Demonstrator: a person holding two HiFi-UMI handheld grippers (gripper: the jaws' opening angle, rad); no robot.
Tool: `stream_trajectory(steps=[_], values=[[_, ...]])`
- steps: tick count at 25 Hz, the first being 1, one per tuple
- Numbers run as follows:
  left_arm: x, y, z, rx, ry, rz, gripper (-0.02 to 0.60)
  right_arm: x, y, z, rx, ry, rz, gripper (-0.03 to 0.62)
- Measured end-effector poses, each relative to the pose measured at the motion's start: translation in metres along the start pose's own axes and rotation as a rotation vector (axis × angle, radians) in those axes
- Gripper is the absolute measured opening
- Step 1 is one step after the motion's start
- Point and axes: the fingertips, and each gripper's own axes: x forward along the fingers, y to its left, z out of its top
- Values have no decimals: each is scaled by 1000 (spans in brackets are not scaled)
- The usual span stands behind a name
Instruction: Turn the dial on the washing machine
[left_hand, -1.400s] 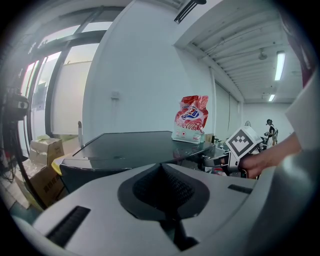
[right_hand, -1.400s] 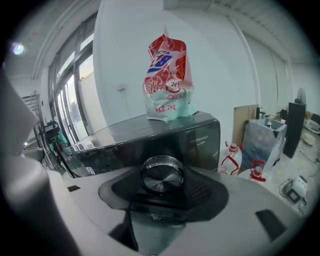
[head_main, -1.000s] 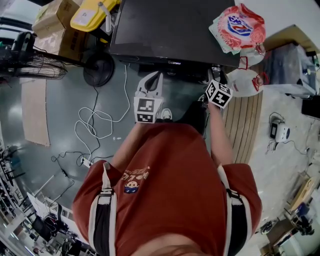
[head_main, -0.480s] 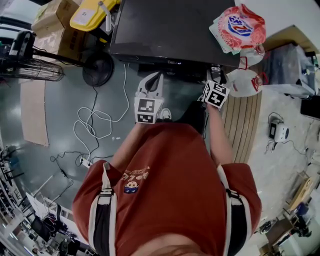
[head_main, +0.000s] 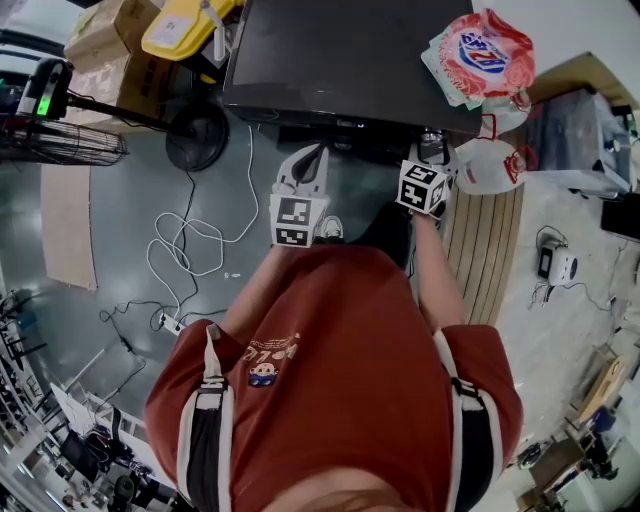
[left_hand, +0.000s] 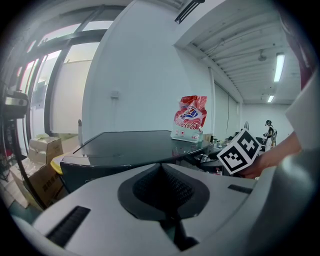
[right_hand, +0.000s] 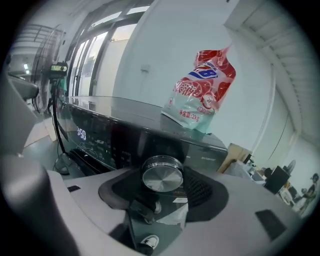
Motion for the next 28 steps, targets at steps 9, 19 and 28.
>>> stream_trajectory(steps=[9, 19, 28], values=[[-1, 1, 0, 0, -3, -1, 11, 0, 1, 0, -23, -1, -8, 272], [-1, 0, -2, -2, 2, -2, 11, 1, 1, -1, -40, -7, -11, 272], [-1, -3, -1, 5, 4, -12, 11, -1, 2, 0, -124, -9, -31, 272]])
